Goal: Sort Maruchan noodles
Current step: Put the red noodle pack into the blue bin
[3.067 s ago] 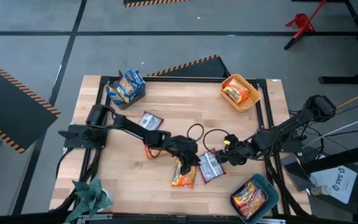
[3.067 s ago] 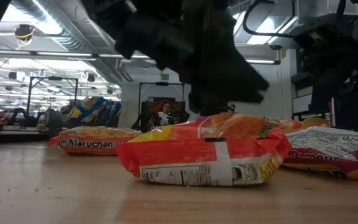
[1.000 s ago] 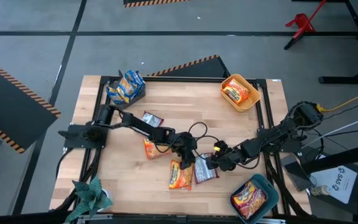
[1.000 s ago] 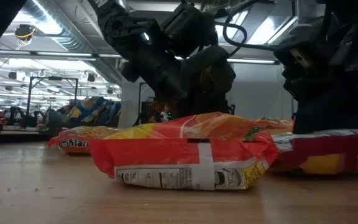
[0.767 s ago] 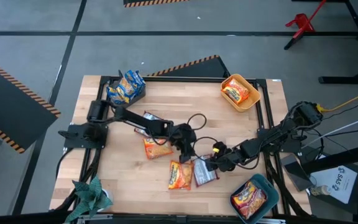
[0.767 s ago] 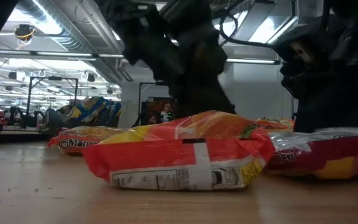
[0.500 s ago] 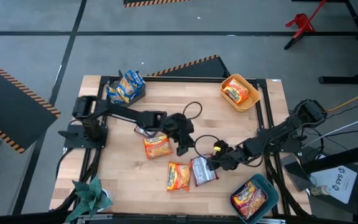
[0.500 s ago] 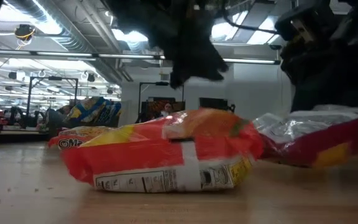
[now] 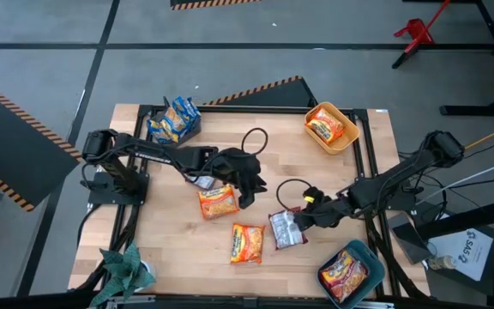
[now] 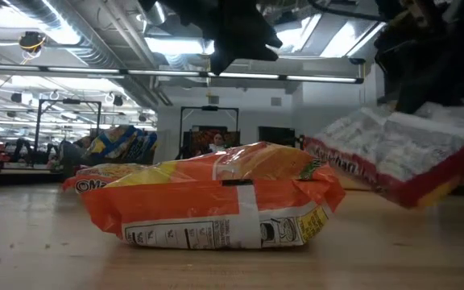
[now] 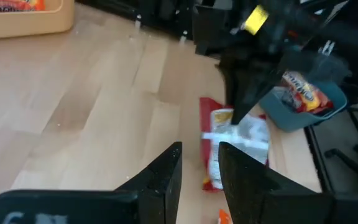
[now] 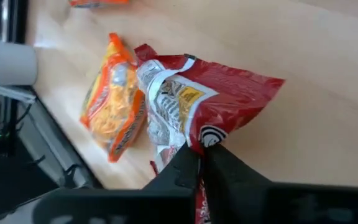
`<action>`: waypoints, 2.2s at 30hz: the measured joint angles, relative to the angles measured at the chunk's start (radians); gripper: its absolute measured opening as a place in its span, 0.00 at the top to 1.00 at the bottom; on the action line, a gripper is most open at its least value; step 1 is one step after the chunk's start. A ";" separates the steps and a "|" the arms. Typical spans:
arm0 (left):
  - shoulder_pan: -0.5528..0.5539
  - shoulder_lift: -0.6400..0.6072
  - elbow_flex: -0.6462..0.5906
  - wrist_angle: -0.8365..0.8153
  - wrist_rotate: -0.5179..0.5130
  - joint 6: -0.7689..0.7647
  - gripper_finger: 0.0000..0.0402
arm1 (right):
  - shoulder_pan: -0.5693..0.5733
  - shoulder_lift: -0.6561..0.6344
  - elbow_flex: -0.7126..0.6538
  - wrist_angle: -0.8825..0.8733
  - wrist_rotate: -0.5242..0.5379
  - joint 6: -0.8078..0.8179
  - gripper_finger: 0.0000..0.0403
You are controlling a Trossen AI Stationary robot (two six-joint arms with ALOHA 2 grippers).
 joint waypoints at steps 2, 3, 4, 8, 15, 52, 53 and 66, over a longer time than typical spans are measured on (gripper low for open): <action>0.000 0.000 0.000 -0.023 0.001 0.004 0.75 | 0.000 -0.024 0.000 -0.005 -0.024 -0.002 1.00; 0.000 0.000 0.000 -0.029 0.001 0.004 0.75 | 0.000 -0.043 0.000 -0.008 -0.035 -0.006 1.00; -0.001 0.000 0.000 -0.035 0.001 0.004 0.75 | 0.000 -0.062 0.000 -0.007 -0.049 -0.013 1.00; -0.001 0.000 0.000 -0.048 0.005 0.005 0.75 | 0.001 -0.151 0.000 -0.031 -0.094 -0.024 1.00; -0.001 0.000 0.000 -0.047 0.006 0.002 0.75 | 0.000 -0.360 0.000 -0.177 -0.259 0.001 1.00; -0.015 0.000 0.000 -0.136 -0.085 0.006 0.75 | 0.002 -0.772 0.129 -0.856 -0.738 0.086 1.00; -0.015 0.000 0.000 -0.136 -0.090 0.006 0.75 | 0.002 -0.772 0.140 -0.876 -0.733 0.077 1.00; -0.018 0.078 0.002 0.188 -0.026 -0.007 0.75 | 0.000 -0.646 0.154 -1.150 -0.406 0.085 0.91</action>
